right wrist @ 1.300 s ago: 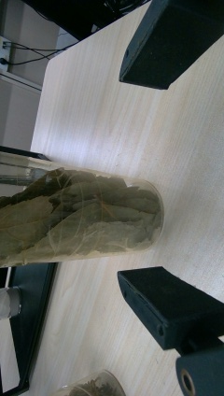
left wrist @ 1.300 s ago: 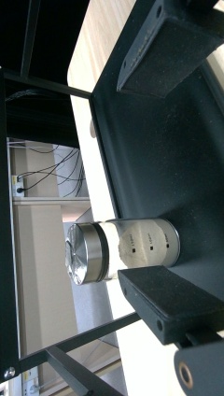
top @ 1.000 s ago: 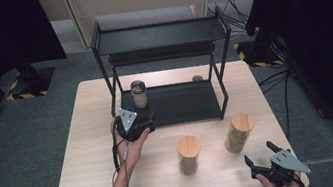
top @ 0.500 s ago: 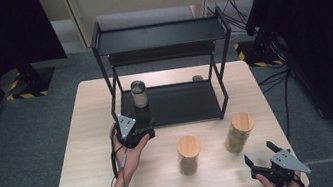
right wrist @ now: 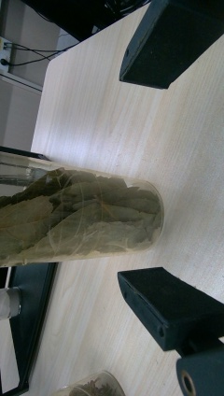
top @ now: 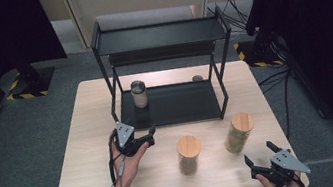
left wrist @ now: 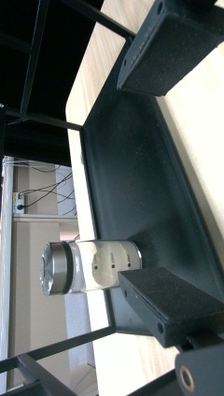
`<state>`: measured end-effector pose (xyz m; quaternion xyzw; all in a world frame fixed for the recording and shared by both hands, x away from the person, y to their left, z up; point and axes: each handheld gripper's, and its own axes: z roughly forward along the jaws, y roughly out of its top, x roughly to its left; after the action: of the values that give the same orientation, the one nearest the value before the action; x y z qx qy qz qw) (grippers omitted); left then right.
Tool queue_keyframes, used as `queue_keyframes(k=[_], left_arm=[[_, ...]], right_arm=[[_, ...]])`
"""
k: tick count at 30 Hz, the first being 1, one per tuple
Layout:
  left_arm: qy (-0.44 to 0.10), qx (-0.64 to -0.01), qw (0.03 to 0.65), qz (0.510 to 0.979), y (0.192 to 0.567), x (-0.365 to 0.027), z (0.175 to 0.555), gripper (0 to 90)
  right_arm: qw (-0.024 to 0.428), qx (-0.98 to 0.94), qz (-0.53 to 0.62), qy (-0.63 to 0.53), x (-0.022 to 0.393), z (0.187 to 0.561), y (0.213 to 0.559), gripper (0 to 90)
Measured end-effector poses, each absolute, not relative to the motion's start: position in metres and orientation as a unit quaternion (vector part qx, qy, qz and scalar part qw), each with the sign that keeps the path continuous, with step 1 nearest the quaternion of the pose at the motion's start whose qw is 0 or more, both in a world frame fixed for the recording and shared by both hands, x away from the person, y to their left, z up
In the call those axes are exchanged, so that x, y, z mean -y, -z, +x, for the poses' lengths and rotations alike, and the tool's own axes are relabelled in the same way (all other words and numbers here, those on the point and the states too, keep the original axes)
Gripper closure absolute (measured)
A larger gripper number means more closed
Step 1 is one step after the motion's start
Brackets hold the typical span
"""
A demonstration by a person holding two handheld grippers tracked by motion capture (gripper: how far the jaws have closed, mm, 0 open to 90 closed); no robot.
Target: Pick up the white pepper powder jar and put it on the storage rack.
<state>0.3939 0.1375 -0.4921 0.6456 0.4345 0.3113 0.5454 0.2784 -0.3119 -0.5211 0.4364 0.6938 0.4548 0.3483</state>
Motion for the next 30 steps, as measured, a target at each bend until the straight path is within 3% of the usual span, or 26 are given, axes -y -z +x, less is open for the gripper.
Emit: queue_keyframes(k=[30], left_arm=[[-0.298, -0.425, 0.558, 0.648, 0.511, -0.141, 0.351, 7.4]], right_arm=[[0.349, -0.694, 0.437, -0.454, 0.312, 0.278, 0.521, 5.4]])
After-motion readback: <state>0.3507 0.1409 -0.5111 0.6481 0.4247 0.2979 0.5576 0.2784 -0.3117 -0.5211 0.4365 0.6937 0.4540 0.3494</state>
